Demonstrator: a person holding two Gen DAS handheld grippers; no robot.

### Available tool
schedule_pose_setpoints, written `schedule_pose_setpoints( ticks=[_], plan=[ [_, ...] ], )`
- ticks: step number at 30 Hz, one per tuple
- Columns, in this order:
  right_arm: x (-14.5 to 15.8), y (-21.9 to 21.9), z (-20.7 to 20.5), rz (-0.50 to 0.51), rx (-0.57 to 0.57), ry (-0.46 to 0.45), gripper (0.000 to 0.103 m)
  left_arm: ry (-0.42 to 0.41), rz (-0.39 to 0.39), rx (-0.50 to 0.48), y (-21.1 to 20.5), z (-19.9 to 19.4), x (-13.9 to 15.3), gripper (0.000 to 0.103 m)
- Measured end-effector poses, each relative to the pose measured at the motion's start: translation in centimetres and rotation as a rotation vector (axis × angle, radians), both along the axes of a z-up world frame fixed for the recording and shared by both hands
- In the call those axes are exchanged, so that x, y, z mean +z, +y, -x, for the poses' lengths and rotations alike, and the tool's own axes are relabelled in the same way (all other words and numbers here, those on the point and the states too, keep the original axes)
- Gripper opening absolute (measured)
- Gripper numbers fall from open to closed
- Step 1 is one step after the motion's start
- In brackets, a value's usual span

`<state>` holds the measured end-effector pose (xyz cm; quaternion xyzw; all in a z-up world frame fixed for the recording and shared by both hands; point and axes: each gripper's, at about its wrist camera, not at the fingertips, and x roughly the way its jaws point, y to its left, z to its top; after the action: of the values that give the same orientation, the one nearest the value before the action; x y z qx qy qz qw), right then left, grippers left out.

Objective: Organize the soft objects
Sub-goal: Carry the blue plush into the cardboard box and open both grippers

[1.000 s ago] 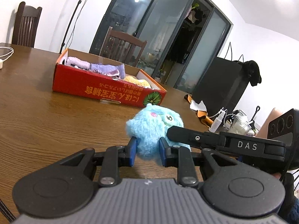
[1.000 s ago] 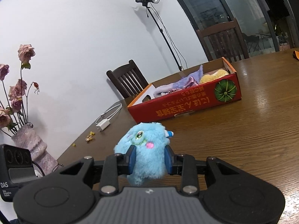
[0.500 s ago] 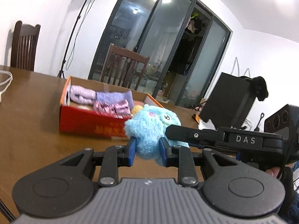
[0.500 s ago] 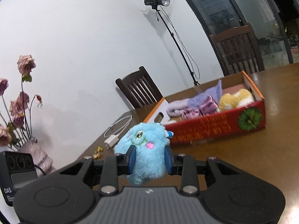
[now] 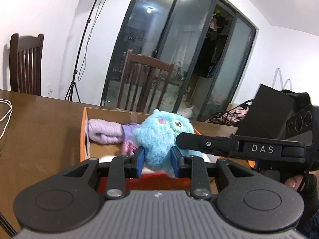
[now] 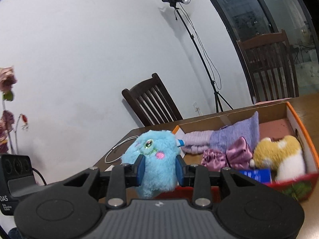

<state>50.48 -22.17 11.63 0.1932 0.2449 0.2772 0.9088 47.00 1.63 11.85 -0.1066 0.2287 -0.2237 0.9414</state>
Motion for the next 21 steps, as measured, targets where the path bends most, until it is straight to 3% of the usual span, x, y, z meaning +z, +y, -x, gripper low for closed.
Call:
schedule_pose_setpoints(
  ticks=[8,13,18,21],
  plan=[
    [-1.7,1.7,-8.2,-0.017,-0.025,0.030,0.031,0.031,-0.013,0.042,1.5,-8.2,-1.1,0.027],
    [-3.0,3.9,-12.0,0.090,-0.028,0.017,0.032,0.086,-0.023,0.072,2.0,-11.6,-3.1,0.027],
    [-5.0,4.5,-14.7,0.142,-0.009,0.097,0.031,0.092,-0.128,-0.036,1.2,-12.7,-3.7,0.028],
    [-5.6,5.4,-16.3,0.216,0.038,0.159,0.021,0.081,-0.195,-0.086,0.7,-12.4,-4.0,0.028]
  ],
)
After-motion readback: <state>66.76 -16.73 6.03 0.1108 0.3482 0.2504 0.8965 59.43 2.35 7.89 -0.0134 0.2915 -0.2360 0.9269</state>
